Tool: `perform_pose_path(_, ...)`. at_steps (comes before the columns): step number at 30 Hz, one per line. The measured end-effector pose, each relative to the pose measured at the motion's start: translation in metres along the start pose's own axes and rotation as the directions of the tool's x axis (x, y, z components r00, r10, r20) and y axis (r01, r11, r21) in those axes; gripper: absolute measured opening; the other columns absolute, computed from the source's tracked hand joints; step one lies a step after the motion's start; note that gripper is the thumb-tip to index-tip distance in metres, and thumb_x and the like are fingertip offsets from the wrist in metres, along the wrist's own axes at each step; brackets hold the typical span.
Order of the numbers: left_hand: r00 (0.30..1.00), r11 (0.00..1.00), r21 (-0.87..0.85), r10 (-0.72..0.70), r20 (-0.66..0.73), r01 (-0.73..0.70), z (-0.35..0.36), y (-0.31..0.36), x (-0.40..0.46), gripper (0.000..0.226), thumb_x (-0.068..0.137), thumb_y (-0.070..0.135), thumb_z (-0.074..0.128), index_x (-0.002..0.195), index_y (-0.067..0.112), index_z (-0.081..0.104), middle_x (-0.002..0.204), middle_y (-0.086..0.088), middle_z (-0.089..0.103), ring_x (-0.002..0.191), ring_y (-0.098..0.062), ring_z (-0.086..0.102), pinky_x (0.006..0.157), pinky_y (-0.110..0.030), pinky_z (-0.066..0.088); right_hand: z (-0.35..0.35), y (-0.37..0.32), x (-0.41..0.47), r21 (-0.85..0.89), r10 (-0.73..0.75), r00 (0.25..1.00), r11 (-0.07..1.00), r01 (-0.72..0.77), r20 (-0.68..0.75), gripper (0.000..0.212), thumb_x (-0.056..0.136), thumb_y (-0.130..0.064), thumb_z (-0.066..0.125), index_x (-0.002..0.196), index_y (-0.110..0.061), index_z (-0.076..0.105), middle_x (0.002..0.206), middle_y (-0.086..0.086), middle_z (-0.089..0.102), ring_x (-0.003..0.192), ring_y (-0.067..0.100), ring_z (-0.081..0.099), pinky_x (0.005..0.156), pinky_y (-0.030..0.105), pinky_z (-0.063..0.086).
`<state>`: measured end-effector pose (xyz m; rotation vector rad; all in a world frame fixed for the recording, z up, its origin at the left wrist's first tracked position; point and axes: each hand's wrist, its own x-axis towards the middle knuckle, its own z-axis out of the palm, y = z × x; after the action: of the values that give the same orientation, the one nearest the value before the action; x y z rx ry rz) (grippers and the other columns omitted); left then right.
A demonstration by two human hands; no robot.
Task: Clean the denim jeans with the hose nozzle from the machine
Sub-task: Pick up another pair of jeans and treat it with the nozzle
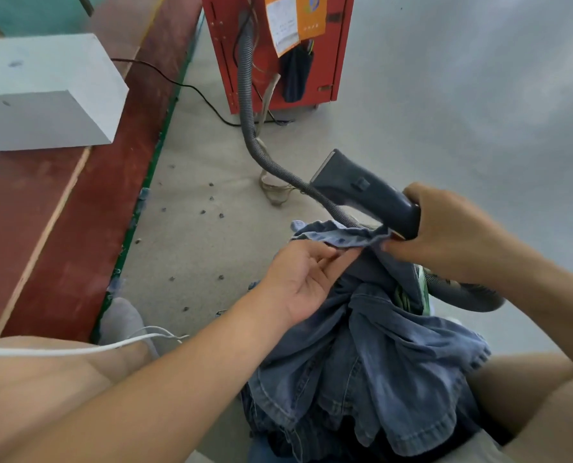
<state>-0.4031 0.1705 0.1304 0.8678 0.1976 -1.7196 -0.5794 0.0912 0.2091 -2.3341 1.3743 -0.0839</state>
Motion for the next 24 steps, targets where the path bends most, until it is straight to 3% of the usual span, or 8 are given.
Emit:
perform_pose_path(3, 0.964, 0.908, 0.414, 0.167, -0.209, -0.068, -0.018, 0.002, 0.014, 0.033, 0.091, -0.009, 0.05, 0.116, 0.011, 0.057, 0.1, -0.012, 0.07, 0.068, -0.017, 0.072, 0.055, -0.027, 0.059, -0.017, 0.01, 0.004, 0.267, 0.069, 0.998, 0.962, -0.065, -0.005, 0.025, 0.079, -0.029, 0.084, 0.08, -0.026, 0.059, 0.059, -0.001, 0.065, 0.048, 0.011, 0.058, 0.048, 0.028, 0.041)
perform_pose_path(5, 0.949, 0.821, 0.57, 0.209, -0.237, -0.038, -0.032, 0.003, 0.022, 0.042, 0.091, 0.001, 0.066, 0.118, 0.026, 0.046, 0.103, -0.004, 0.066, 0.071, -0.016, 0.069, 0.054, -0.027, 0.054, -0.029, 0.02, 0.004, 0.423, 0.097, 0.992, 0.898, -0.122, 0.08, 0.021, 0.081, -0.027, 0.085, 0.076, -0.028, 0.064, 0.056, 0.0, 0.065, 0.044, 0.01, 0.058, 0.043, 0.023, 0.043)
perform_pose_path(8, 0.996, 0.854, 0.517, 0.089, -0.029, -0.061, -0.039, 0.003, 0.03, 0.024, 0.095, 0.013, 0.07, 0.108, 0.025, 0.053, 0.101, 0.001, 0.07, 0.088, -0.017, 0.067, 0.079, -0.03, 0.052, -0.034, 0.033, 0.007, 0.509, 0.14, 0.976, 0.835, -0.208, 0.17, 0.026, 0.084, -0.025, 0.085, 0.069, -0.022, 0.064, 0.057, 0.01, 0.061, 0.045, 0.02, 0.053, 0.043, 0.028, 0.041)
perform_pose_path(10, 0.996, 0.893, 0.441, 0.069, 0.052, -0.085, -0.037, 0.003, 0.031, 0.013, 0.099, 0.019, 0.064, 0.112, 0.02, 0.066, 0.105, 0.001, 0.075, 0.094, -0.015, 0.068, 0.092, -0.032, 0.051, -0.031, 0.041, 0.013, 0.504, 0.197, 0.971, 0.831, -0.237, 0.131, 0.027, 0.084, -0.027, 0.085, 0.068, -0.022, 0.064, 0.056, 0.011, 0.061, 0.045, 0.021, 0.052, 0.042, 0.029, 0.042)
perform_pose_path(14, 0.991, 0.917, 0.38, 0.093, 0.093, -0.122, -0.037, -0.001, 0.028, 0.018, 0.098, 0.025, 0.065, 0.112, 0.016, 0.072, 0.108, -0.006, 0.076, 0.095, -0.018, 0.071, 0.091, -0.034, 0.059, -0.027, 0.055, 0.029, 0.525, 0.324, 0.944, 0.815, -0.247, -0.059, 0.028, 0.085, -0.024, 0.083, 0.072, -0.016, 0.06, 0.049, 0.005, 0.061, 0.041, 0.016, 0.053, 0.04, 0.027, 0.045)
perform_pose_path(17, 0.987, 0.938, 0.309, 0.145, 0.062, -0.157, -0.034, -0.001, 0.022, 0.016, 0.093, 0.021, 0.071, 0.109, 0.018, 0.073, 0.107, -0.008, 0.076, 0.089, -0.02, 0.072, 0.078, -0.037, 0.063, -0.028, 0.063, 0.035, 0.51, 0.363, 0.926, 0.819, -0.262, -0.107, 0.027, 0.089, -0.029, 0.081, 0.082, -0.014, 0.059, 0.049, 0.003, 0.064, 0.039, 0.013, 0.058, 0.04, 0.025, 0.047)
perform_pose_path(21, 0.969, 0.926, 0.285, 0.237, 0.067, -0.246, -0.032, 0.004, 0.015, 0.018, 0.096, 0.008, 0.067, 0.113, 0.015, 0.065, 0.109, -0.01, 0.075, 0.093, -0.023, 0.073, 0.077, -0.037, 0.063, -0.036, 0.058, 0.031, 0.37, 0.191, 0.962, 0.923, -0.108, -0.197, 0.025, 0.093, -0.048, 0.069, 0.098, -0.028, 0.056, 0.061, 0.001, 0.073, 0.038, 0.012, 0.061, 0.045, 0.031, 0.049)
perform_pose_path(24, 0.956, 0.895, 0.335, 0.271, 0.116, -0.295, -0.031, 0.006, 0.012, 0.024, 0.099, 0.002, 0.06, 0.12, 0.013, 0.059, 0.114, -0.011, 0.072, 0.1, -0.025, 0.069, 0.082, -0.036, 0.06, -0.045, 0.049, 0.019, 0.253, -0.017, 0.999, 0.967, 0.026, -0.04, 0.016, 0.09, -0.048, 0.07, 0.09, -0.043, 0.054, 0.062, -0.006, 0.072, 0.041, 0.011, 0.062, 0.04, 0.021, 0.047)
